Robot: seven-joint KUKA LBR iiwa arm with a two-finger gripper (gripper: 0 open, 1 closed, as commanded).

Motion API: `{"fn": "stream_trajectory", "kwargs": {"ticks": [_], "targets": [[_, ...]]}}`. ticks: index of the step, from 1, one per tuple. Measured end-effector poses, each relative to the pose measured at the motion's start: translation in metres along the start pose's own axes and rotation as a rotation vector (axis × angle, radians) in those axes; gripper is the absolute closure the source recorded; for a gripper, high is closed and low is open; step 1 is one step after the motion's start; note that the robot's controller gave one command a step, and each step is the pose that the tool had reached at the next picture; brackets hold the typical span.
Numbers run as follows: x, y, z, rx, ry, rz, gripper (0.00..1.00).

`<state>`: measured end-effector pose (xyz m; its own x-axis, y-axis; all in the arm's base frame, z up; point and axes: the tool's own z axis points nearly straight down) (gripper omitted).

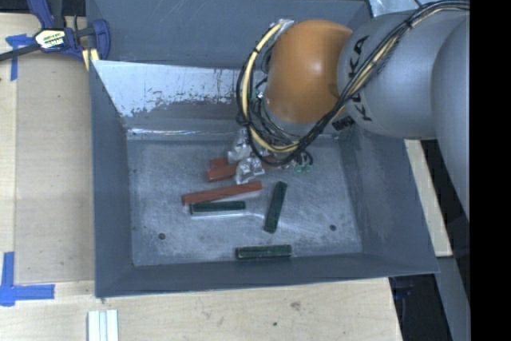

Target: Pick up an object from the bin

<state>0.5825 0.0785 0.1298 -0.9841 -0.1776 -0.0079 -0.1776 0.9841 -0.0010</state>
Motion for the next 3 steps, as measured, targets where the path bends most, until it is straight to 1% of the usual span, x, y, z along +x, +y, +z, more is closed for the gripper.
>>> {"fn": "stream_trajectory", "kwargs": {"ticks": [1, 2, 3], "targets": [[0.001, 0.000, -0.009, 0.000, 0.007, 0.000, 1.00], [0.002, 0.000, -0.027, -0.001, 0.009, 0.000, 1.00], [0.000, 0.000, -0.042, 0.000, 0.003, 0.001, 1.00]]}}
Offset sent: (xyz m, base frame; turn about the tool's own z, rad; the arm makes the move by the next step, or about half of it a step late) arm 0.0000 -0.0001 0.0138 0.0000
